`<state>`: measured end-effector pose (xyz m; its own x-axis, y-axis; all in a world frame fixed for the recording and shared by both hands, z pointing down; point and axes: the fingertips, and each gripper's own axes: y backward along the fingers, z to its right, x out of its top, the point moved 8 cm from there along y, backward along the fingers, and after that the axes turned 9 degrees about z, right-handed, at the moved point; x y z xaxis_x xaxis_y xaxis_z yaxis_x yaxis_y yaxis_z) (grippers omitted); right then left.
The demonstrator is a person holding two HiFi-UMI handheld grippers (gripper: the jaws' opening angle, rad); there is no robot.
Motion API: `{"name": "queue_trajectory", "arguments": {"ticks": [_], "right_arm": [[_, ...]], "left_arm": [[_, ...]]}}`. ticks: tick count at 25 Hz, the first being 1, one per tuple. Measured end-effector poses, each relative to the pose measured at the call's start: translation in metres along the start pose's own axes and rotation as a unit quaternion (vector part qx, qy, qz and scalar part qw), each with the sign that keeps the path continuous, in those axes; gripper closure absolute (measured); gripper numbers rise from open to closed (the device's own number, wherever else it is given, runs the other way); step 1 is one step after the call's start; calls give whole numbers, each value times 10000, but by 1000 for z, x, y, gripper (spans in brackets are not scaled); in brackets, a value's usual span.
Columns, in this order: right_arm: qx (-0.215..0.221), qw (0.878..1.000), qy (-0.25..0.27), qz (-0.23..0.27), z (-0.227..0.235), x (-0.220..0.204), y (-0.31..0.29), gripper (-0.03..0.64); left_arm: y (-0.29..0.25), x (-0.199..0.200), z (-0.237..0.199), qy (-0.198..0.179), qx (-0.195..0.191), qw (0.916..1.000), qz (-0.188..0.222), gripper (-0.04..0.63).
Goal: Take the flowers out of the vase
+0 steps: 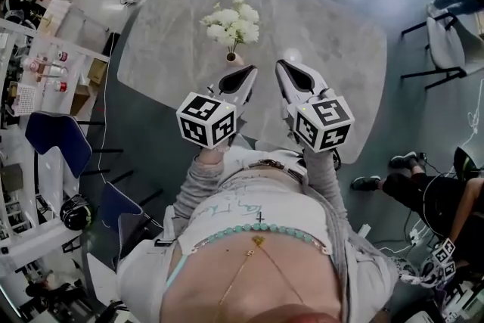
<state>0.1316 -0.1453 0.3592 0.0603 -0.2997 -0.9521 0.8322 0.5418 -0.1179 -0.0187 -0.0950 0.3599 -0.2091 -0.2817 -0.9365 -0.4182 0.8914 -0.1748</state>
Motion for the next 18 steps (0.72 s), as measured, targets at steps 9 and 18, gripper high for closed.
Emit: {"name": "queue_trajectory", "arguments": {"ticks": [9, 18], "right_arm": [[-397, 9991, 13, 122, 0, 11, -7, 591], [-479, 9988, 29, 82, -4, 7, -41, 590]], "left_arm": [[-14, 16, -8, -76, -539, 9985, -75, 594], [-16, 18, -40, -28, -735, 9972, -141, 594]]}}
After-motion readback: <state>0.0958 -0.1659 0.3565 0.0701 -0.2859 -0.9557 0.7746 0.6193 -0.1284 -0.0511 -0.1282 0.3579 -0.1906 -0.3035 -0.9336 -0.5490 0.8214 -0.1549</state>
